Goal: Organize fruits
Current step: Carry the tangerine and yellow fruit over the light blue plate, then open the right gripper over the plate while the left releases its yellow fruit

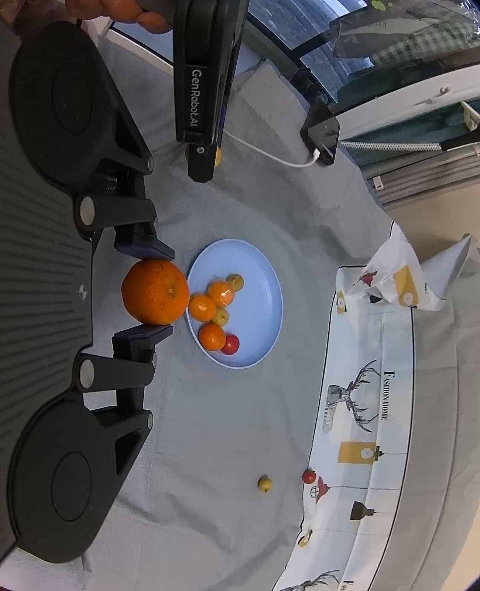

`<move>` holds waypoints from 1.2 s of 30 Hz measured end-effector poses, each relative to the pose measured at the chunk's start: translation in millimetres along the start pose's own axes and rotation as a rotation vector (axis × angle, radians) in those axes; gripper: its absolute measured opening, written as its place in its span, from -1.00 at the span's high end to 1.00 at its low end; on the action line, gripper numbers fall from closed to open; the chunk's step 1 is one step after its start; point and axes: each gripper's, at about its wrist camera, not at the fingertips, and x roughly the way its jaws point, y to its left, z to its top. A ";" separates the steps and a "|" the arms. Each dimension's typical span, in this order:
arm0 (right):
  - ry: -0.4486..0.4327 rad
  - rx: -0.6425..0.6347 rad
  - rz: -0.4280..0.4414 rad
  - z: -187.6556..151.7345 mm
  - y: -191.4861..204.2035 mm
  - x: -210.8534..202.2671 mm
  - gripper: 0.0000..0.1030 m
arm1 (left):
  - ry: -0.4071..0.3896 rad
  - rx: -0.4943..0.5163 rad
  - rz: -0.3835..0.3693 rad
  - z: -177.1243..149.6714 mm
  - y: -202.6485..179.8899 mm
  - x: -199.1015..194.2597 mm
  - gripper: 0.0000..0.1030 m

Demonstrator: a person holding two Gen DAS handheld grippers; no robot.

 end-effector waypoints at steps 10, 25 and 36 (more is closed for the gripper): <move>0.022 -0.009 -0.031 19.7 -13.1 41.3 0.26 | 0.048 0.019 0.033 43.9 4.4 51.4 0.47; 0.052 -0.014 -0.035 61.8 -37.8 140.0 0.26 | 0.161 0.036 0.068 105.5 7.9 161.0 0.47; 0.097 -0.050 -0.017 72.8 -46.0 193.3 0.25 | 0.241 0.016 0.097 113.1 21.1 210.4 0.41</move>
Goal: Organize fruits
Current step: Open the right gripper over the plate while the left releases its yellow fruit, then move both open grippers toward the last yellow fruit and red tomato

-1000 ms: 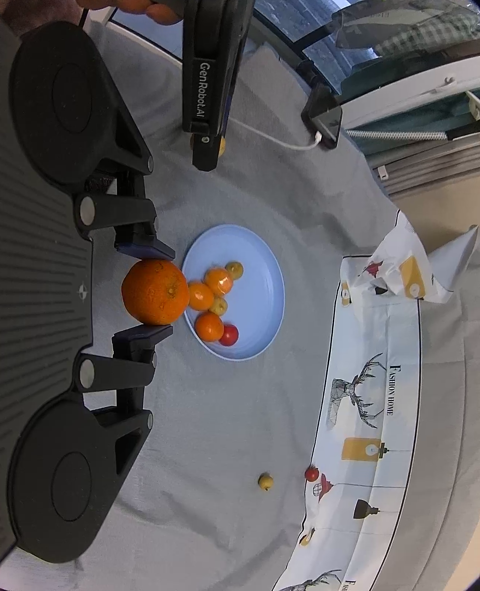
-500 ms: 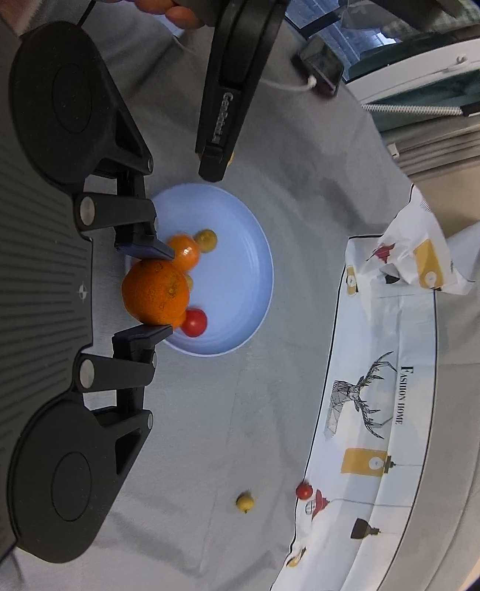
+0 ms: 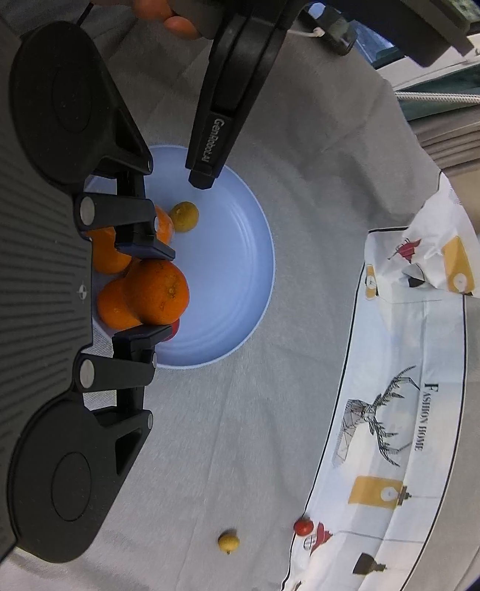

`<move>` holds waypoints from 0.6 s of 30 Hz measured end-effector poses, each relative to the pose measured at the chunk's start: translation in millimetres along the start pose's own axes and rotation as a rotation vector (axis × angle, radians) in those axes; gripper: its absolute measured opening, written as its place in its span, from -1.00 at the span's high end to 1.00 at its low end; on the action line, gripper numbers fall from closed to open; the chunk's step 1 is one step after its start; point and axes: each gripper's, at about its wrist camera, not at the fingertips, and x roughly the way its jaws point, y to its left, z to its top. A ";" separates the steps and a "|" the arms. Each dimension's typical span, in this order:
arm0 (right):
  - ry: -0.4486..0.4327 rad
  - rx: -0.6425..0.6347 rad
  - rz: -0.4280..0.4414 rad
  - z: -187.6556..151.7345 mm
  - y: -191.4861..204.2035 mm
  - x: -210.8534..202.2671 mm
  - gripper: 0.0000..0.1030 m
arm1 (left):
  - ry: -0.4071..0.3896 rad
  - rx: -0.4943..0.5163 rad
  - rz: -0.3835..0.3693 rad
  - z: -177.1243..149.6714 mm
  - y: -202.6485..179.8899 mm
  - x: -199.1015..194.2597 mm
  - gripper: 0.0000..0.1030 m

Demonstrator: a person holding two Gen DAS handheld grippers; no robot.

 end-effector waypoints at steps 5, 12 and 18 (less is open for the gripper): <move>-0.006 -0.034 0.010 5.4 2.8 -1.4 -0.55 | -0.064 0.010 0.004 -2.6 1.0 -16.6 -0.99; -0.015 -0.089 -0.016 -12.7 14.4 -39.2 -0.77 | -0.019 0.016 -0.008 -25.3 -3.5 -43.1 -0.99; -0.005 -0.026 -0.008 -31.5 21.9 -77.9 -0.85 | -0.019 0.010 0.006 -60.4 -3.2 -76.3 -0.99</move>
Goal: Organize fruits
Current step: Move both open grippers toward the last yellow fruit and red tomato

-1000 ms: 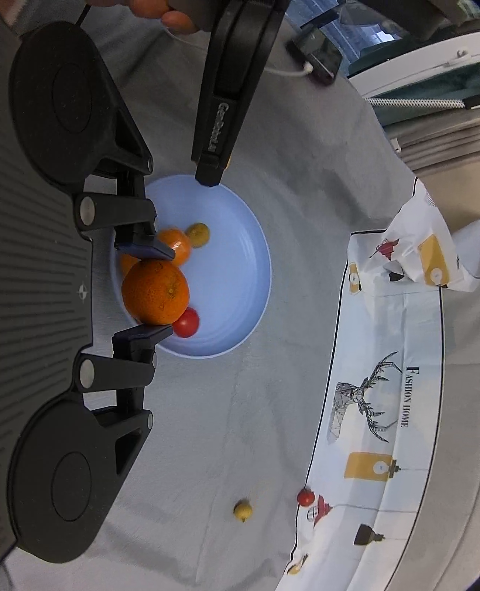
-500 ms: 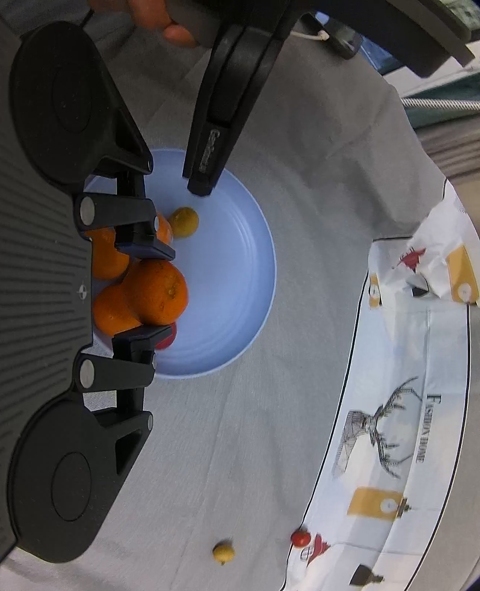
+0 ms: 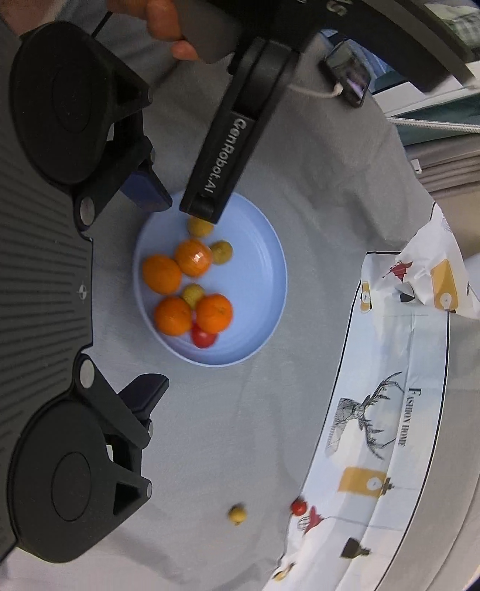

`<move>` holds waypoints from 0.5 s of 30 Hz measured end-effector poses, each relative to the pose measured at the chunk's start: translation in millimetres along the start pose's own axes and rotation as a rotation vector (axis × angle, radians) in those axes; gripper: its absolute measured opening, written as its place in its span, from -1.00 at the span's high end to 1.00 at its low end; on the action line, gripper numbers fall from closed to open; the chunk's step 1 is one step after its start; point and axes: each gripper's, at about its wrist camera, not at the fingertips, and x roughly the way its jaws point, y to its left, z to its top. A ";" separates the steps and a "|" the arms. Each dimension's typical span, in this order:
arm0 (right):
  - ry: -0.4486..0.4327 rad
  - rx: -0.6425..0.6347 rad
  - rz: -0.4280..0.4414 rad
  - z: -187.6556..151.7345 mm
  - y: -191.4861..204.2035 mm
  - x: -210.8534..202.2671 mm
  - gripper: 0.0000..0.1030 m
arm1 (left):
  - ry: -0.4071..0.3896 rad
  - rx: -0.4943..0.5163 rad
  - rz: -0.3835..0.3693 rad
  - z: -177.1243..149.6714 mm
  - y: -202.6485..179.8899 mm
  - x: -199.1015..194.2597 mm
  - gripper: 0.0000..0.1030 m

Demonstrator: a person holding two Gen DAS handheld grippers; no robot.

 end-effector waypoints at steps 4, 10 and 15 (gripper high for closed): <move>-0.015 0.026 -0.016 -13.5 7.3 -26.3 -0.87 | -0.019 0.014 0.012 -23.6 -2.9 -22.3 -0.99; -0.043 0.081 -0.049 -32.6 17.1 -61.6 -0.89 | -0.087 0.019 0.018 -54.8 -7.6 -58.5 -0.99; -0.079 0.074 -0.069 -45.8 26.6 -87.6 -0.90 | -0.141 0.000 0.021 -78.0 -11.1 -86.8 -0.99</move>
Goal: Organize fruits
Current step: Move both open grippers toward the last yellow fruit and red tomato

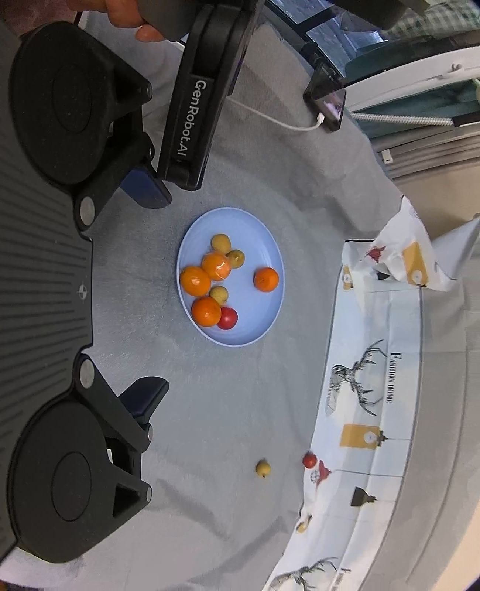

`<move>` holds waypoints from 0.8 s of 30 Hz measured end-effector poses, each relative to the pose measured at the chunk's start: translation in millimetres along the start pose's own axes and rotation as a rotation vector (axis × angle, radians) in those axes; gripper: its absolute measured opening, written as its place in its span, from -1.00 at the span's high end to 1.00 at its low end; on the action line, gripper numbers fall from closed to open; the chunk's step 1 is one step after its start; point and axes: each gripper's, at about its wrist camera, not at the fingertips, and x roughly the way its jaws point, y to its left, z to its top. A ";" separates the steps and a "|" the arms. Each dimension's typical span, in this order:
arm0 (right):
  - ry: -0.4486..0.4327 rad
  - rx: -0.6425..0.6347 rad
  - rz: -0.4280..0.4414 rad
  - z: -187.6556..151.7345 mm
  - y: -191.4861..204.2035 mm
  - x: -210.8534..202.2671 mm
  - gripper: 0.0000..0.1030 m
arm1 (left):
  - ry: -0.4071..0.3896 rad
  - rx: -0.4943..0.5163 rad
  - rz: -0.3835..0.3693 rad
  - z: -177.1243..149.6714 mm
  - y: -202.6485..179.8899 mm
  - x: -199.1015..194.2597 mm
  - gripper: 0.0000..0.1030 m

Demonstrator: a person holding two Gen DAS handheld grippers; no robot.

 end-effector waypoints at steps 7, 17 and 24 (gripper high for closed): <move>-0.076 -0.017 -0.013 -15.3 6.1 -37.3 -0.92 | -0.063 0.002 0.023 -20.8 -3.1 -35.2 -0.99; -0.160 -0.044 -0.030 -28.7 12.6 -74.1 -0.93 | -0.110 -0.025 0.018 -39.8 0.9 -64.1 -0.99; -0.178 -0.051 -0.033 -34.5 17.1 -85.5 -0.94 | -0.132 -0.038 0.011 -46.9 3.2 -76.7 -0.99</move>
